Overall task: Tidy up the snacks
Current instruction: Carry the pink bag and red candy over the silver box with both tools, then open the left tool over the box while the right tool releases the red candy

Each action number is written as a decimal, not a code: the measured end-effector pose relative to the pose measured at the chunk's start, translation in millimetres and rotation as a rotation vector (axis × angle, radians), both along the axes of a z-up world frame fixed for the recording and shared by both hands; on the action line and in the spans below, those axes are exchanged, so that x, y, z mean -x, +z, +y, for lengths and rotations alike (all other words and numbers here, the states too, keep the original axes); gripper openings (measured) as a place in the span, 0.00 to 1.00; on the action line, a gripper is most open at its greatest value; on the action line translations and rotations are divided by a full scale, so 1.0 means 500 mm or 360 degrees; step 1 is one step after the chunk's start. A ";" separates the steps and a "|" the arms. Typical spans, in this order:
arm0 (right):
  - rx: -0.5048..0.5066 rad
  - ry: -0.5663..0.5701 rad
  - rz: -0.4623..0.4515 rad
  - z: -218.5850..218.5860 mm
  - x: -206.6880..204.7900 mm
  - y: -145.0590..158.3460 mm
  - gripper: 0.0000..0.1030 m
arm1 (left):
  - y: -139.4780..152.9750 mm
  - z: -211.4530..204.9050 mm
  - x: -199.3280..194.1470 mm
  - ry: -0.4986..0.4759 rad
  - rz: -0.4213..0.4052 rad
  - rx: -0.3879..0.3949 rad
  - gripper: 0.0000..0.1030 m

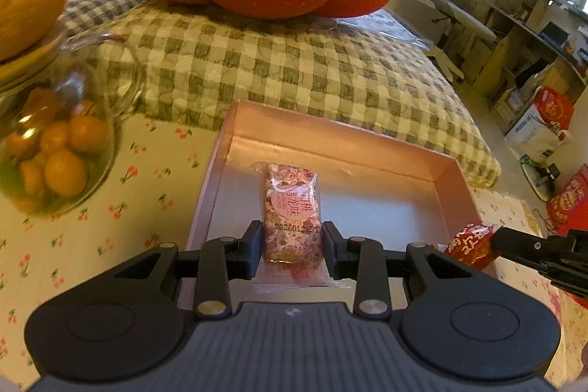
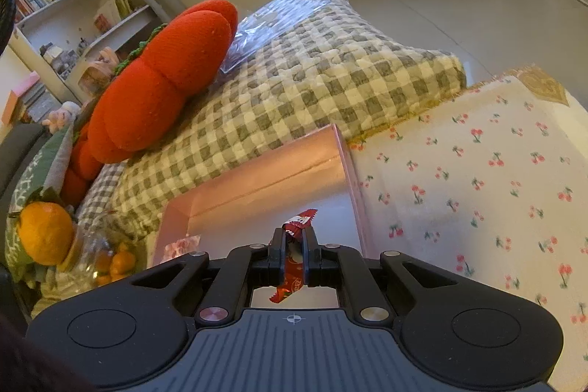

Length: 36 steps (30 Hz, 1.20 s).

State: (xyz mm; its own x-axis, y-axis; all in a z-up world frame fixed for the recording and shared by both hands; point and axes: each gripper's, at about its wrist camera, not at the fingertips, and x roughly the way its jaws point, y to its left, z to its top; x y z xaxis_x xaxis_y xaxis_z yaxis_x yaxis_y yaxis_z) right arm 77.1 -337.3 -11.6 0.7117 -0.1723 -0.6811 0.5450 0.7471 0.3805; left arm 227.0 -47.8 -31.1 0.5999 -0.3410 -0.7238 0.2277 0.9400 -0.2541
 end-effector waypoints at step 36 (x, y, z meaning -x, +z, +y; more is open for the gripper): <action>0.0143 0.0062 0.0037 -0.006 -0.058 0.008 0.71 | 0.015 -0.028 -0.013 -0.0101 -0.0057 -0.0123 0.73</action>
